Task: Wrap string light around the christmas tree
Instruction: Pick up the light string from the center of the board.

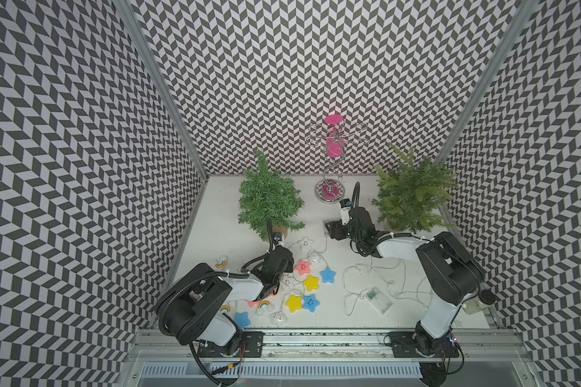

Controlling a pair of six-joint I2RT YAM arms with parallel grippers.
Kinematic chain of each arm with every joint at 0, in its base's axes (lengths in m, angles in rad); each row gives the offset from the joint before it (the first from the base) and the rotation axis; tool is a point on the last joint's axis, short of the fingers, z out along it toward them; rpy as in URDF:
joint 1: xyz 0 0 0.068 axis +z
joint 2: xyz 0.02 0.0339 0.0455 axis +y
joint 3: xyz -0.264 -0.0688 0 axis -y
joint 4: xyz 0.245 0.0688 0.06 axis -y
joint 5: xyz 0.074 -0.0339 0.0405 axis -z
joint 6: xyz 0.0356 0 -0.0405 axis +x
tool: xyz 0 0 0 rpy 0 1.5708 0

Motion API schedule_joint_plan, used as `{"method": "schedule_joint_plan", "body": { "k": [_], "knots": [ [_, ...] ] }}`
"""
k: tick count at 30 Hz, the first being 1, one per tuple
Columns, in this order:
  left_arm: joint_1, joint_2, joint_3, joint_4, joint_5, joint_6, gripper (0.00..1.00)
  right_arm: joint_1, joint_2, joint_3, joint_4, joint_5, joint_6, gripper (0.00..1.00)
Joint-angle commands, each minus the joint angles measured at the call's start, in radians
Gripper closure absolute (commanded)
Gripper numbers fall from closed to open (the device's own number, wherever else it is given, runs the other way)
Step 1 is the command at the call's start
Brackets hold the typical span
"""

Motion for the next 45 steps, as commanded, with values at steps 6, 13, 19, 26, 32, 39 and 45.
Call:
{"method": "schedule_joint_plan", "body": {
  "k": [6,13,19,26,32,39,45],
  "knots": [
    [0.008,-0.266,-0.003,-0.092,0.084,0.04,1.0,0.015,-0.107,-0.095,0.237,-0.148,-0.077,0.25],
    [0.011,-0.491,-0.029,-0.17,0.082,0.04,1.0,0.023,-0.095,-0.12,0.253,-0.259,-0.148,0.24],
    [0.021,-0.568,-0.037,-0.144,0.151,0.04,1.0,0.031,-0.137,-0.177,0.272,-0.344,-0.281,0.2],
    [0.027,-0.657,0.003,-0.189,0.161,0.04,1.0,0.105,-0.169,-0.275,0.436,-0.395,-0.392,0.1],
    [0.028,-0.7,0.049,-0.195,0.194,0.077,1.0,0.182,-0.132,-0.229,0.367,-0.398,-0.544,0.09],
    [0.029,-0.744,0.069,-0.232,0.204,0.087,1.0,0.204,-0.062,-0.24,0.367,-0.32,-0.607,0.07],
    [0.057,-0.817,0.083,-0.28,0.172,0.094,1.0,0.24,0.05,-0.168,0.302,-0.215,-0.637,0.04]
  ]
}}
